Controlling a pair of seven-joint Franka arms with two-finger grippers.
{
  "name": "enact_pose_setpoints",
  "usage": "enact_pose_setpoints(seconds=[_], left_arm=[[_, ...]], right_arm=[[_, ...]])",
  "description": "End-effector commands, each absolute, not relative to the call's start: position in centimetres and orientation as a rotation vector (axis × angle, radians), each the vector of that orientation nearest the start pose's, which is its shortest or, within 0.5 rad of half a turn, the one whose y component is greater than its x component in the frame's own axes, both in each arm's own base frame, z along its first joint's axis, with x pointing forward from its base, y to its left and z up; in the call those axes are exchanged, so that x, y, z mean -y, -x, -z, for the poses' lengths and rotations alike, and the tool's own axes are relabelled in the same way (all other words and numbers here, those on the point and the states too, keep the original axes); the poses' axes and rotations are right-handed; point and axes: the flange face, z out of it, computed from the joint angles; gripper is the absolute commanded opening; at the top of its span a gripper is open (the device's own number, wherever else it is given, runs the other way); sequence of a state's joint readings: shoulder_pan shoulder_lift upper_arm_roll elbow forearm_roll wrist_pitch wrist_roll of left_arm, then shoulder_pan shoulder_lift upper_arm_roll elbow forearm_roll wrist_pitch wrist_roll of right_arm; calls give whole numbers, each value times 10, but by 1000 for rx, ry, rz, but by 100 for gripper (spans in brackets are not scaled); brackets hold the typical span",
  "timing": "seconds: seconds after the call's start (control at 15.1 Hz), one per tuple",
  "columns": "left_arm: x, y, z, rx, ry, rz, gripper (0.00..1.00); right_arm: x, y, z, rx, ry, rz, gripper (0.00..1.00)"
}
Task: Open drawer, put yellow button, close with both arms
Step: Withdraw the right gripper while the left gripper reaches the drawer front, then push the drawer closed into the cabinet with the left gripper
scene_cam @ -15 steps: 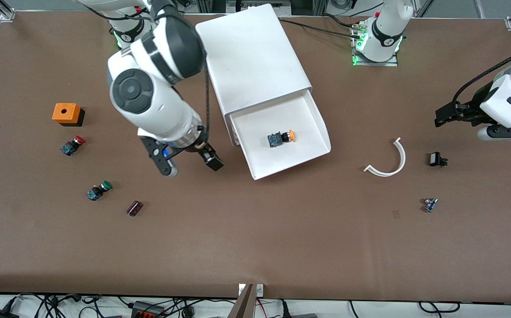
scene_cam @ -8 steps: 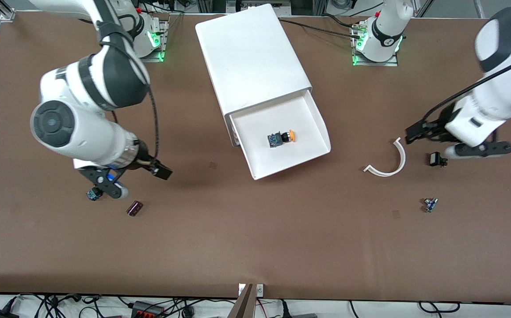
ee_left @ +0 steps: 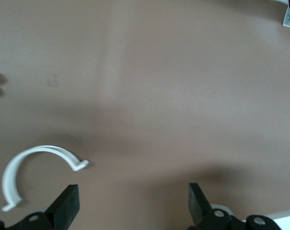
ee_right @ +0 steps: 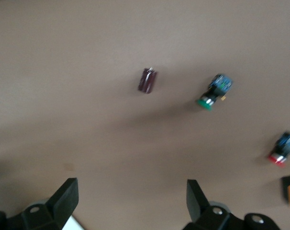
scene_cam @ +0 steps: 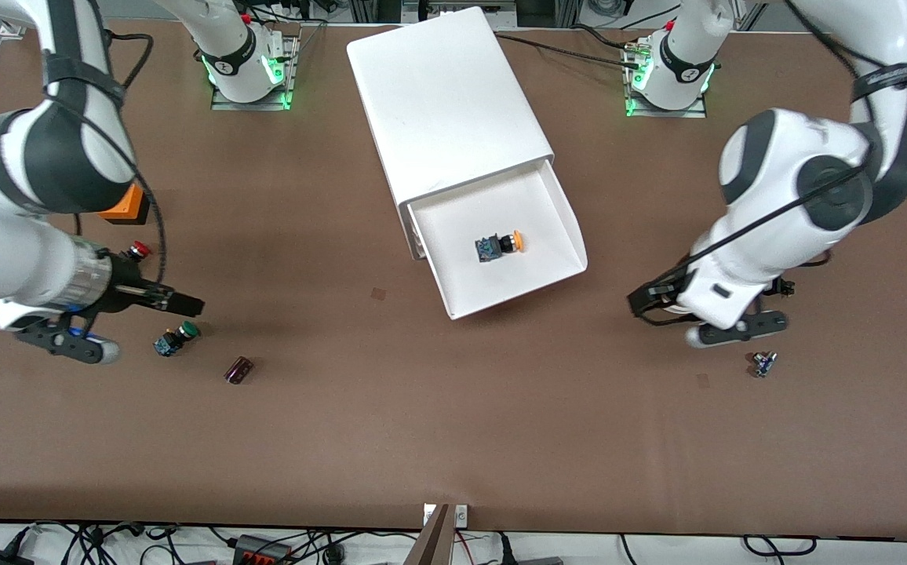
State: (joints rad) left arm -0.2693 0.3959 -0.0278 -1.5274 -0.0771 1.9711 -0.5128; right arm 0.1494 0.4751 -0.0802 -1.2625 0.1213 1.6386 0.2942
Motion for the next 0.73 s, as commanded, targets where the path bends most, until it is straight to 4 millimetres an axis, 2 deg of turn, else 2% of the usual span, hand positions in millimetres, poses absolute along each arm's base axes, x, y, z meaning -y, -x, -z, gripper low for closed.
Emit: enact_pose_setpoints(seconds=[0.0,0.13,0.27,0.4,0.53,0.66], left_arm=[[234,-664,-411,489,3208,56,100],[256,-664,-397,537,3213,88,100],[281,-656,-387,556,3210,76,100],[305,-645,-382,574,3206,59,100],[315,-640,-378,608,3202,41,100],[328,-635,-368,628,3193,15,100]], right_arm=[[-39,-676,-494,-240,3071,-153,100],[-26,-675,-504,-268,3071,-128,100],[6,-674,-521,-295,3076,-89,100],[32,-671,-525,-227,3092,-100,100],[46,-660,-554,-183,3096,-42,100],[59,-650,-575,-144,3138,-2,100]])
